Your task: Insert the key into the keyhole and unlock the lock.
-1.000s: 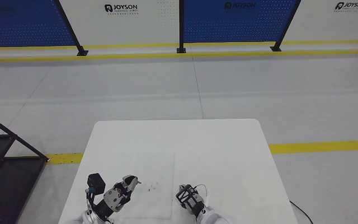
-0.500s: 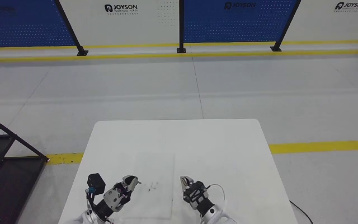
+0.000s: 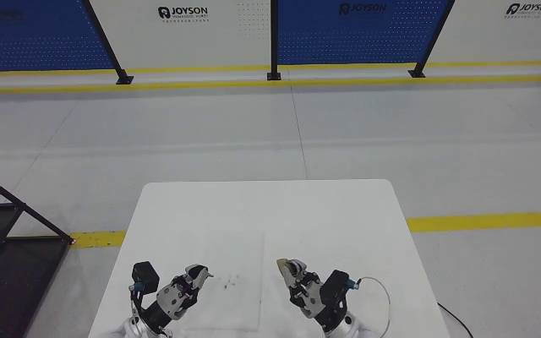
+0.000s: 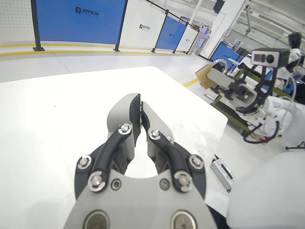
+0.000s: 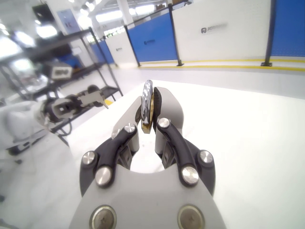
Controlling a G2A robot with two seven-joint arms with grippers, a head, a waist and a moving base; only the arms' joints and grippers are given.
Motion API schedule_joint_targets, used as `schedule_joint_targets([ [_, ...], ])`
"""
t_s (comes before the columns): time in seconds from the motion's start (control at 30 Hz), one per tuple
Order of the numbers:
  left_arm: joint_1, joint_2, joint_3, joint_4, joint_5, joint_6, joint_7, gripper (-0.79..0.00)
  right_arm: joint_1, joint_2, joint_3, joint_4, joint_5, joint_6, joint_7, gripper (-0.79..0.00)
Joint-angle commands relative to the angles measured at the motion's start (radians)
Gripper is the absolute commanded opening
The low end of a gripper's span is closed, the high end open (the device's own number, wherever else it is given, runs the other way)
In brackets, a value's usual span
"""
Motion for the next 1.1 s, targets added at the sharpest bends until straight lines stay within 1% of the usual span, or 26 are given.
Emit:
schedule_joint_targets([
  [0.0, 0.0, 0.0, 0.0, 0.0, 0.0, 0.0, 0.0, -0.785, 0.003, 0.003, 0.024, -0.004, 0.017, 0.002, 0.023, -0.785],
  [0.47, -0.003, -0.001, 0.005, 0.002, -0.009, 0.005, -0.003, -0.785, 0.004, 0.003, 0.023, -0.003, 0.023, 0.002, 0.023, -0.785],
  [0.57, -0.02, -0.003, 0.044, 0.008, -0.048, 0.012, -0.021, -0.785, 0.027, 0.0, 0.005, 0.026, 0.089, -0.052, 0.029, -0.785],
  [0.73, -0.041, -0.009, 0.101, 0.036, -0.174, -0.042, 0.033, -0.785, 0.072, -0.015, -0.065, 0.09, 0.156, -0.103, -0.055, -0.785],
  [0.9, -0.06, -0.016, 0.159, 0.073, -0.34, -0.143, 0.107, -0.785, 0.119, -0.039, -0.162, 0.163, 0.241, -0.186, -0.169, -0.785],
  [1.0, -0.081, -0.023, 0.186, 0.093, -0.4, -0.163, 0.15, -0.785, 0.149, -0.054, -0.216, 0.212, 0.277, -0.242, -0.225, -0.785],
  [1.03, -0.088, -0.026, 0.197, 0.099, -0.401, -0.164, 0.172, -0.785, 0.161, -0.059, -0.235, 0.224, 0.293, -0.281, -0.246, -0.785],
  [1.07, -0.094, -0.03, 0.21, 0.107, -0.402, -0.168, 0.193, -0.785, 0.172, -0.064, -0.235, 0.244, 0.285, -0.266, -0.292, -0.785],
])
